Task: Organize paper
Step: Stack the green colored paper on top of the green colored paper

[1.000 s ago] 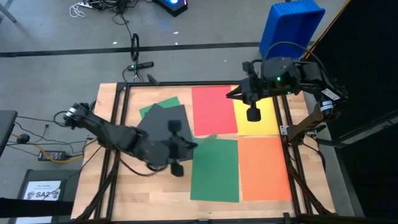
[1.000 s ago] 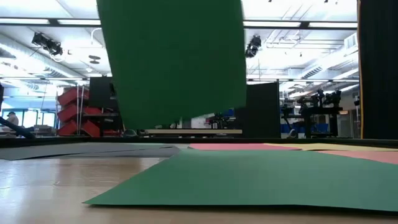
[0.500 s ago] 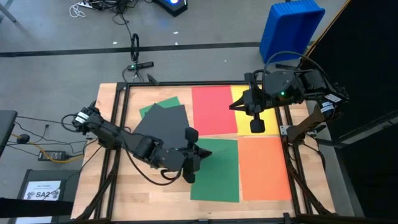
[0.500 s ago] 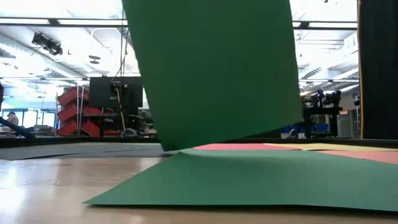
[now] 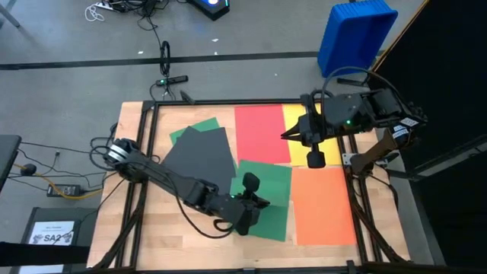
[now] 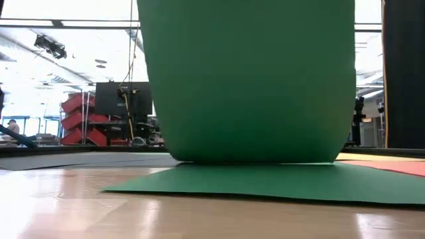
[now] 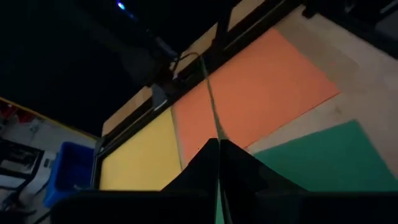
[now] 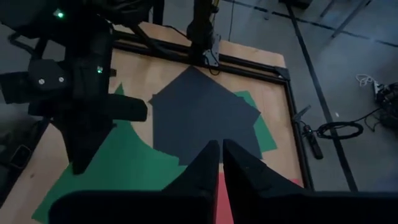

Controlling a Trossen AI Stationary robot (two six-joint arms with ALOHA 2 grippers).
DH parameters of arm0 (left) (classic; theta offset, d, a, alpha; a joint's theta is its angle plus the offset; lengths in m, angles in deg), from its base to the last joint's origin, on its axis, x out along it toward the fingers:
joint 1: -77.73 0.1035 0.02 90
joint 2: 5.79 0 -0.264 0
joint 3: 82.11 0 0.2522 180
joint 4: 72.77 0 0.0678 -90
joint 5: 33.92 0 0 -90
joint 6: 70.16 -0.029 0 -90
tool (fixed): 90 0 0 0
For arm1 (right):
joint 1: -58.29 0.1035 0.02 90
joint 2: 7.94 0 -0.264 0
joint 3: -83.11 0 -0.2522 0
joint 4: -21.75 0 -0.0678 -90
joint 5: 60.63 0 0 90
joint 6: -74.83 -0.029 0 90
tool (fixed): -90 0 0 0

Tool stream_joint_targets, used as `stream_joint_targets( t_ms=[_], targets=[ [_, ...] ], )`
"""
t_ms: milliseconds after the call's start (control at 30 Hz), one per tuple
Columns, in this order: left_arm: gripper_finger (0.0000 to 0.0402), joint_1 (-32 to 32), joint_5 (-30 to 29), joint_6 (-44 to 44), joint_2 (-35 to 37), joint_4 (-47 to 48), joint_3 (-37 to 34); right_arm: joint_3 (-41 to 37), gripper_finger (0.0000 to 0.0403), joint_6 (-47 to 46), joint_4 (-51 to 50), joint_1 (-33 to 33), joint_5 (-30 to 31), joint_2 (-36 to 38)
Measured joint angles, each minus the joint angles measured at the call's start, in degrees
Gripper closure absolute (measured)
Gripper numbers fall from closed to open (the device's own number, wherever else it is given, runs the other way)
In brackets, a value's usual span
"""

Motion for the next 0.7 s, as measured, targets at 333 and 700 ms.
stream_joint_targets(
  t_ms=[333, 700],
  targets=[
    [0.0401, -0.99, -0.53, 0.32, 0.65, -1.36, 0.00, -8.02, 0.0403, -6.29, -0.09, 6.67, 1.17, 0.01],
    [0.0401, -1.07, -1.33, 0.50, 1.55, -0.55, 0.00, -38.32, 0.0403, -29.85, 16.38, 30.38, 25.10, 11.75]
  ],
)
